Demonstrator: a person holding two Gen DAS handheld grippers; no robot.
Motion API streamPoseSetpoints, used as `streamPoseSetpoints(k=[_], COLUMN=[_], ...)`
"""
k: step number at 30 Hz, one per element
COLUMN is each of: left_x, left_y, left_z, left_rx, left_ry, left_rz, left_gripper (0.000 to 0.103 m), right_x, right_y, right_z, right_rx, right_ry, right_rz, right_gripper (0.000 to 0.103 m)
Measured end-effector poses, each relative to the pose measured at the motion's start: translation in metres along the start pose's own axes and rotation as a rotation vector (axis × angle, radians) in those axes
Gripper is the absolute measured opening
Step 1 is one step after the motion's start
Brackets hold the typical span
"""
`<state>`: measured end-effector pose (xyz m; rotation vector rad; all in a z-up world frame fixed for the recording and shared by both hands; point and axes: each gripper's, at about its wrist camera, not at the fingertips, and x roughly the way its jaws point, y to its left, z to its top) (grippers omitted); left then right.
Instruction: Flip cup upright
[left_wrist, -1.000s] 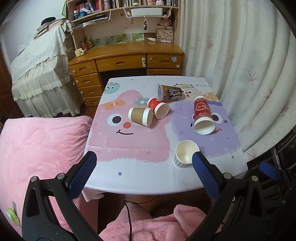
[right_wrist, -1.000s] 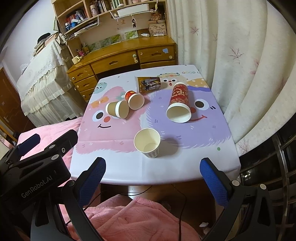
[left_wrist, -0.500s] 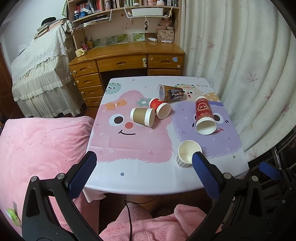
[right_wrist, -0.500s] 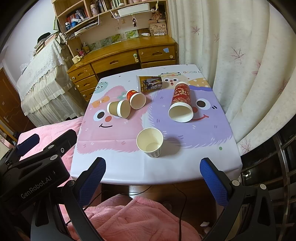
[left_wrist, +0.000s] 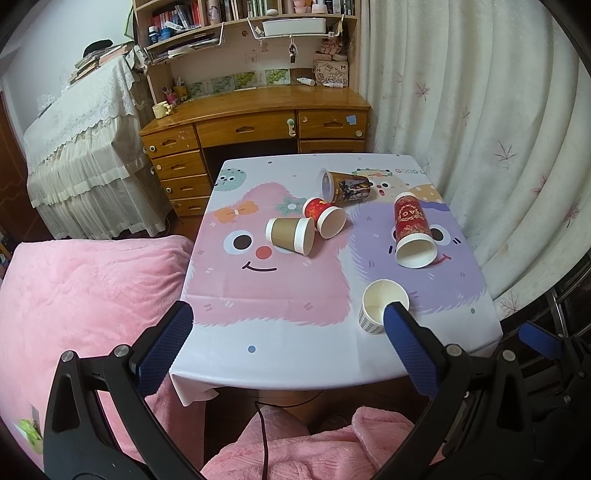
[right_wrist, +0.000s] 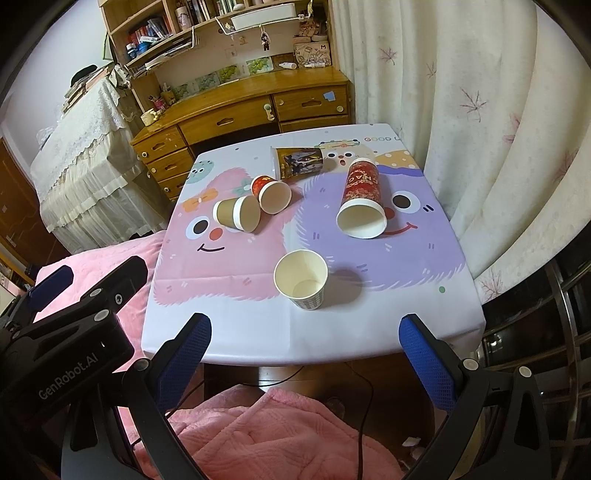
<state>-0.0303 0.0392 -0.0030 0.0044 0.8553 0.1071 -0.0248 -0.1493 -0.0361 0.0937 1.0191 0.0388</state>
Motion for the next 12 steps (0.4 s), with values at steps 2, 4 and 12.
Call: streamPoseSetpoints(k=[2,4,12], left_x=[0.0001,0.0001,-0.0019], left_y=[-0.0004,-0.0005,0.0039], left_z=[0.0002,0.0003,0.0001], left_rx=[0.0,-0.001,0.002], left_ry=[0.0,0.001,-0.004], left_rz=[0.0,-0.001,0.001], left_gripper=[0.102,0.102,0.102], right_x=[0.0002,0.0003,0.0004], right_y=[0.0,0.0,-0.0001], right_z=[0.0001,0.0003,0.0003], right_rx=[0.0,-0.001,-0.002], right_ry=[-0.001,0.0,-0.001], right_rz=[-0.001,-0.002,-0.001], right_gripper=[0.103,0.103,0.103])
